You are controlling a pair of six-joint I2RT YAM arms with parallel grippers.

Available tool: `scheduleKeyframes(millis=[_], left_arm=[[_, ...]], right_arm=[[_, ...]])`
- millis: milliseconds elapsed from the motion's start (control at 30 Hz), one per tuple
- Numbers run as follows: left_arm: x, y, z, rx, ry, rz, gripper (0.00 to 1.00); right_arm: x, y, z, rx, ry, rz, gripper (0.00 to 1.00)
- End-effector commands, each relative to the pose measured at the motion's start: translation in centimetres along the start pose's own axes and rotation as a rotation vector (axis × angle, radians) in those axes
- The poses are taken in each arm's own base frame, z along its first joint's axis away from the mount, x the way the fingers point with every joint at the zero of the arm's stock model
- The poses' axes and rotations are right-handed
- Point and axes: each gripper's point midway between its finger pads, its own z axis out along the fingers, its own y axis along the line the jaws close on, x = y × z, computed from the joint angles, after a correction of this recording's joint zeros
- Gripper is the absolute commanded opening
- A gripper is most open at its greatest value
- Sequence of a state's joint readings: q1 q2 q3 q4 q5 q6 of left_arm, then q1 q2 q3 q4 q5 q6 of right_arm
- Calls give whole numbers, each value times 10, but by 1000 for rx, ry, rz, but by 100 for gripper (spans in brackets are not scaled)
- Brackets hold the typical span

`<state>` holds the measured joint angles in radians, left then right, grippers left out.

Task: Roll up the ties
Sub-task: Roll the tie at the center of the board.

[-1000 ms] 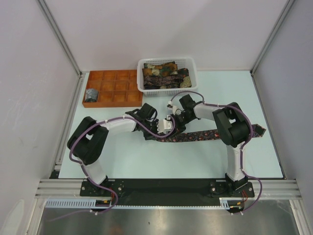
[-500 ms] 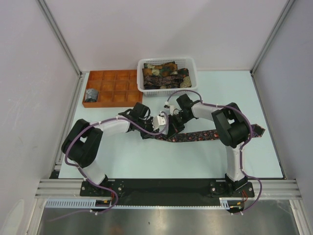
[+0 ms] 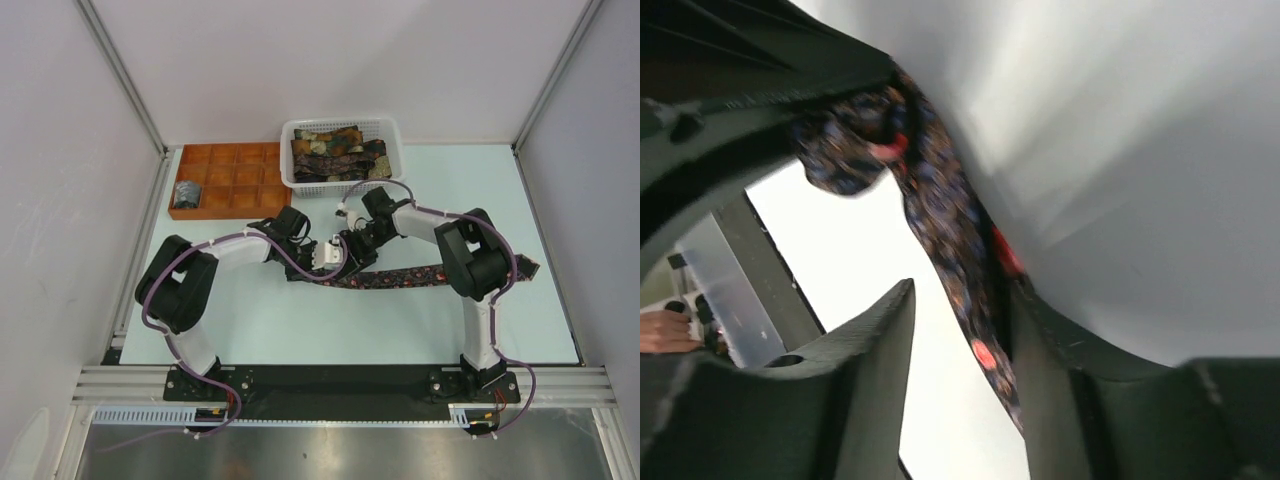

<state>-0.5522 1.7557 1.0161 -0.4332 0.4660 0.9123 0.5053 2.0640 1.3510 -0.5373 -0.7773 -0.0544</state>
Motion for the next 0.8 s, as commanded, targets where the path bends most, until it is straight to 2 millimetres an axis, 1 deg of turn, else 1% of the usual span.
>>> scheduleKeyframes(millis=[0, 33, 100, 133, 200, 233, 267, 333, 367, 467, 500, 533, 567, 600, 633, 667, 733, 767], left_arm=[[36, -6, -6, 25, 149, -3, 14], [36, -6, -5, 26, 147, -3, 14], [36, -6, -5, 28, 146, -4, 14], [36, -6, -4, 28, 148, -1, 14], [36, -4, -4, 23, 147, -2, 14], [36, -5, -3, 26, 148, -5, 14], [37, -4, -3, 22, 150, -7, 14], [36, -3, -2, 21, 147, -5, 14], [36, -3, -2, 19, 145, -6, 14], [37, -3, -2, 17, 149, -8, 14], [37, -3, -2, 15, 148, -6, 14], [37, -3, -2, 16, 149, -6, 13], [37, -4, -2, 17, 150, -7, 13], [38, -4, -2, 17, 153, -7, 13], [39, -4, -3, 16, 153, -9, 13], [38, -4, -3, 15, 153, -9, 13], [39, -5, -4, 15, 153, -9, 13], [39, -5, -4, 16, 153, -10, 13]], right_arm=[[-2, -16, -44, 70, -35, 33, 50], [-3, -24, -58, 80, -58, 49, 50], [3, -29, -76, 96, -68, 50, 50], [9, -40, -90, 115, -75, 86, 50], [19, -51, -103, 144, -69, 96, 47], [29, -63, -110, 173, -56, 101, 46], [33, -68, -116, 185, -55, 104, 43], [44, -76, -121, 217, -38, 95, 38], [47, -79, -122, 229, -33, 96, 33], [61, -85, -120, 259, 2, 86, 26], [65, -88, -119, 272, 12, 86, 25], [69, -96, -119, 307, 24, 79, 25], [79, -103, -116, 324, 48, 84, 24], [82, -110, -117, 345, 58, 84, 23], [86, -121, -119, 392, 71, 83, 23], [91, -128, -120, 407, 82, 91, 23], [96, -144, -130, 456, 83, 109, 22], [95, -146, -134, 461, 72, 116, 22]])
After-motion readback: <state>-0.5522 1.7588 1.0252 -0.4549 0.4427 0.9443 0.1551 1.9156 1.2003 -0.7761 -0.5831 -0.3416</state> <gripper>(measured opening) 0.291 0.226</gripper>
